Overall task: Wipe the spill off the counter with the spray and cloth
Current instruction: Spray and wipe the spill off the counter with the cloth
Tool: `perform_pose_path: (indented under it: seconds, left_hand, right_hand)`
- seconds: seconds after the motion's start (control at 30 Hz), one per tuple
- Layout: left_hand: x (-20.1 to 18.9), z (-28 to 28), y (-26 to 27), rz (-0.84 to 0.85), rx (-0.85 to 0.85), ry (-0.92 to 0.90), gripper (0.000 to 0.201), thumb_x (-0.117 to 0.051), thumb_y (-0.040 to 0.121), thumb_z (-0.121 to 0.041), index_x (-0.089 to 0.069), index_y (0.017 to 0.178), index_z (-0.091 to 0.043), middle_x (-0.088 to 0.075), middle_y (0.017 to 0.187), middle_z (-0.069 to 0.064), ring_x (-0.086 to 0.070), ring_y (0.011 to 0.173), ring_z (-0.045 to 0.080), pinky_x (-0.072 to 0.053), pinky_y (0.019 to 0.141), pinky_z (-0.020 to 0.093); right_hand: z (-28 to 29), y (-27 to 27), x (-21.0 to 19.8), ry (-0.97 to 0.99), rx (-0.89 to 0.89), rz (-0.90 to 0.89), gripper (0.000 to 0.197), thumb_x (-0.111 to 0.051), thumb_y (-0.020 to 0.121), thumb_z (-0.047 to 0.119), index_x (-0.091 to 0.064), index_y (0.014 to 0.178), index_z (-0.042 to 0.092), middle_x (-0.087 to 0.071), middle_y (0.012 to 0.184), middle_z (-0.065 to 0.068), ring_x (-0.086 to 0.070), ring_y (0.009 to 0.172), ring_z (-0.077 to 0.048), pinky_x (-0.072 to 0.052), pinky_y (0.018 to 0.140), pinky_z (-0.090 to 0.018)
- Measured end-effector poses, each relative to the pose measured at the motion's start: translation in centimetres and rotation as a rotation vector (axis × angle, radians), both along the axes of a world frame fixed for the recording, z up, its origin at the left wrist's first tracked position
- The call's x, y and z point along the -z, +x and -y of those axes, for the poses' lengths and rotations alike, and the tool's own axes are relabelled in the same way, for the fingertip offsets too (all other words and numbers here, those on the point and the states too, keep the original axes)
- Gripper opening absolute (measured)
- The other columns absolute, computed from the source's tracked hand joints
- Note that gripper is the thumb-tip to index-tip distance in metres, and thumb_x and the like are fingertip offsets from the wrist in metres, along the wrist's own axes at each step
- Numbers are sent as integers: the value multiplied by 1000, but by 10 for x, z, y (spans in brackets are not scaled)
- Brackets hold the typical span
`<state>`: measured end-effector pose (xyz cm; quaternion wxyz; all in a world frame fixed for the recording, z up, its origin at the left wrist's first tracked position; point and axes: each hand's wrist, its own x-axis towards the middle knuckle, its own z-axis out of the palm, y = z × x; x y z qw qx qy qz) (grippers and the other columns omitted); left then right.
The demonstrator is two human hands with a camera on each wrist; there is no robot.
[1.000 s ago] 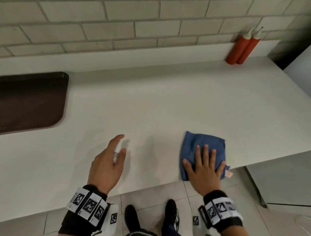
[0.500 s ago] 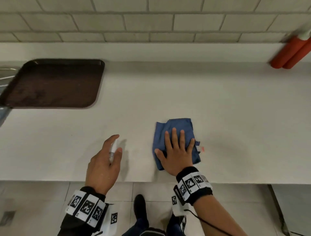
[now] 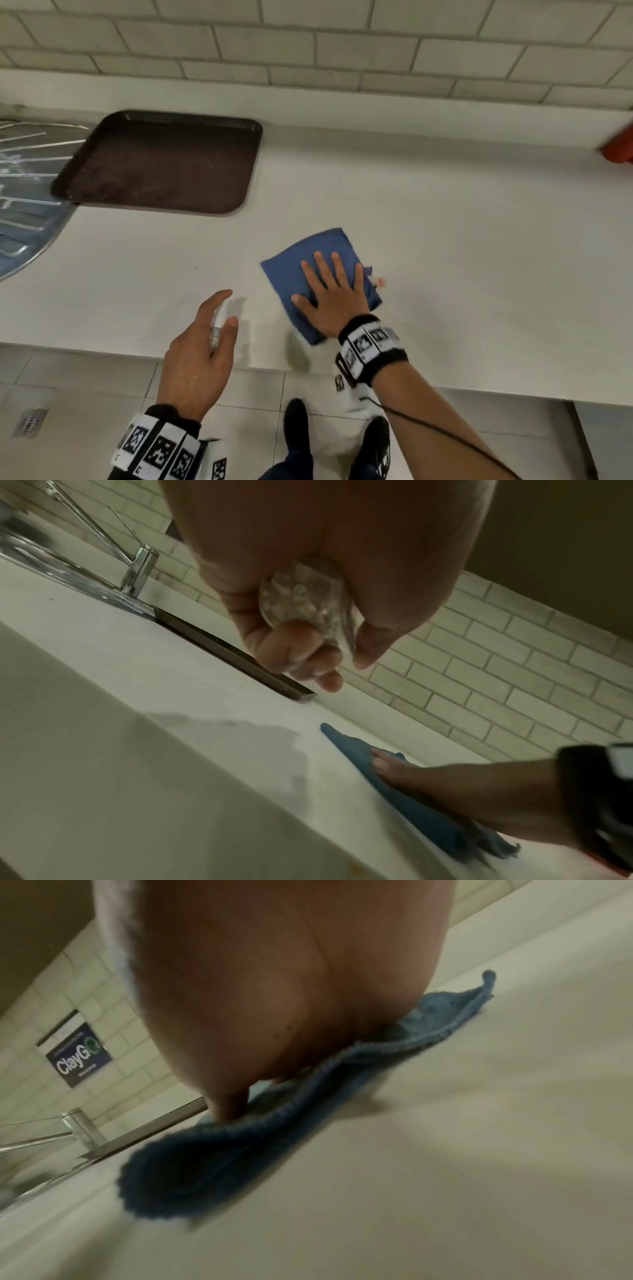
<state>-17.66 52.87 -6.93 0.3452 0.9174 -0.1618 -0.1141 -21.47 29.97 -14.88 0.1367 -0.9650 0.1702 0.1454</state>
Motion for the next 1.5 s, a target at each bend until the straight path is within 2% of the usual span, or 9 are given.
perform_pose_path:
  seconds: [0.27,0.4,0.57,0.67,0.87,1.03,1.23,1.4,1.5]
  left_hand:
    - [-8,12,28,7,74,-65,41,-48,99,-38,-42,139,-44,-58,64,-12,-57,63,7,-44,62,34]
    - [-15,46,42,21,180,-67,41,-45,99,-40,-40,140,-46,-53,61,-13,-54,60,7,-39,58,32]
    - [-28,92,44,42,300,-99,42,-43,99,-43,-39,141,-47,-56,72,-11,-56,67,13,-43,67,33]
    - [-36,117,43,79,316,-110,43,-43,100,-42,-38,143,-45,-61,97,-12,-56,81,13,-43,76,33]
    - [-47,158,25,109,304,-121,41,-44,100,-39,-40,141,-46,-51,62,-13,-56,63,9,-42,63,32]
    - [-47,207,13,112,305,-97,41,-45,100,-40,-40,140,-45,-56,62,-10,-59,63,8,-42,64,33]
    - [-42,263,-8,117,342,-72,40,-45,100,-38,-40,138,-46,-63,67,-5,-60,65,10,-44,63,32]
    - [-34,303,-28,112,405,-42,40,-44,100,-40,-38,139,-48,-62,71,-8,-59,70,6,-42,65,31]
    - [-29,333,-43,108,472,-31,40,-44,100,-40,-38,139,-47,-58,72,-13,-57,68,5,-41,64,30]
  right_hand:
    - [-77,-2,-2,-4,-222,42,73,-9,93,64,-2,156,28,11,164,0,24,146,-29,23,109,-60]
    - [-73,-19,2,102,-133,112,73,-29,93,68,-10,155,35,6,164,10,21,147,-19,24,111,-54]
    - [-13,-4,-2,4,61,27,79,-19,88,78,0,154,39,13,162,13,24,146,-17,21,111,-57]
    - [48,1,-6,-23,148,-25,80,-13,85,81,8,152,41,20,160,14,23,147,-18,20,111,-58]
    - [143,-48,-8,8,319,-66,86,-6,79,85,14,151,42,25,158,15,24,146,-18,17,114,-57]
    - [173,-147,-9,31,511,-34,81,-7,84,80,18,151,41,26,158,12,26,145,-18,16,115,-55]
    - [175,-255,-13,-5,685,-32,90,20,69,86,20,148,42,27,156,13,25,144,-16,16,115,-53]
    - [246,-248,-7,-51,696,-25,91,19,73,81,16,152,36,20,161,6,21,147,-21,11,115,-61]
    - [279,-214,-8,-8,703,-45,82,-2,86,75,16,153,32,23,161,2,24,146,-26,13,113,-64]
